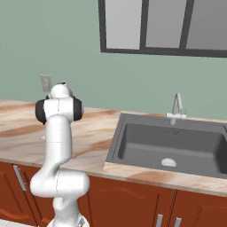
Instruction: The ice cube tray has been filled with water. Take the tray and place it in the freezer to make ice. Close the freezer door after placing the tray.
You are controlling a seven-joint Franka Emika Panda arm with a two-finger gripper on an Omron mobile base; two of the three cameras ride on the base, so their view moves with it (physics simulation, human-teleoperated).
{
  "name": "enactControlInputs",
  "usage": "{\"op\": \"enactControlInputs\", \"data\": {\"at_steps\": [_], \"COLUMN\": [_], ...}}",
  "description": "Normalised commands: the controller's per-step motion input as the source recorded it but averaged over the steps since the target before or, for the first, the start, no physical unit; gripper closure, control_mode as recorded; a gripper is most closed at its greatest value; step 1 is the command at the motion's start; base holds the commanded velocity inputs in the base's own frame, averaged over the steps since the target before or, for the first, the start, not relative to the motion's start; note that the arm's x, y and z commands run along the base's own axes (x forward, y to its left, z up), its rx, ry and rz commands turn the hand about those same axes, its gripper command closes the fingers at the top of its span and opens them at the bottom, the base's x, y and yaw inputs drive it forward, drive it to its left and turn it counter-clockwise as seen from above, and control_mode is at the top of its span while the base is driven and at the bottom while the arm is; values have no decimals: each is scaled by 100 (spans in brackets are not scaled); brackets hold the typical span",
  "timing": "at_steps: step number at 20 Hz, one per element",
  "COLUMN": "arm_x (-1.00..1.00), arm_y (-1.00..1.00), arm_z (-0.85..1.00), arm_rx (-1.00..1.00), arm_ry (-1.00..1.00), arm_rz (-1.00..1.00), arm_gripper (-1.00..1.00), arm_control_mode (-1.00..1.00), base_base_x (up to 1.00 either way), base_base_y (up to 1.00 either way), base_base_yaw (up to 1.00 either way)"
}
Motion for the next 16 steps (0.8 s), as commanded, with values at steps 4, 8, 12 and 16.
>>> {"op": "enactControlInputs", "data": {"at_steps": [4,8,12,16], "arm_x": [-100,-100,-100,-100], "arm_y": [12,3,3,8], "arm_z": [-58,-52,-47,-33], "arm_rx": [0,0,0,0], "arm_ry": [0,0,0,0], "arm_rz": [0,0,0,0], "arm_gripper": [-100,-100,-100,-100], "arm_control_mode": [-100,-100,-100,-100], "base_base_x": [0,0,0,0], "base_base_y": [0,0,0,0], "base_base_yaw": [0,0,0,0]}}
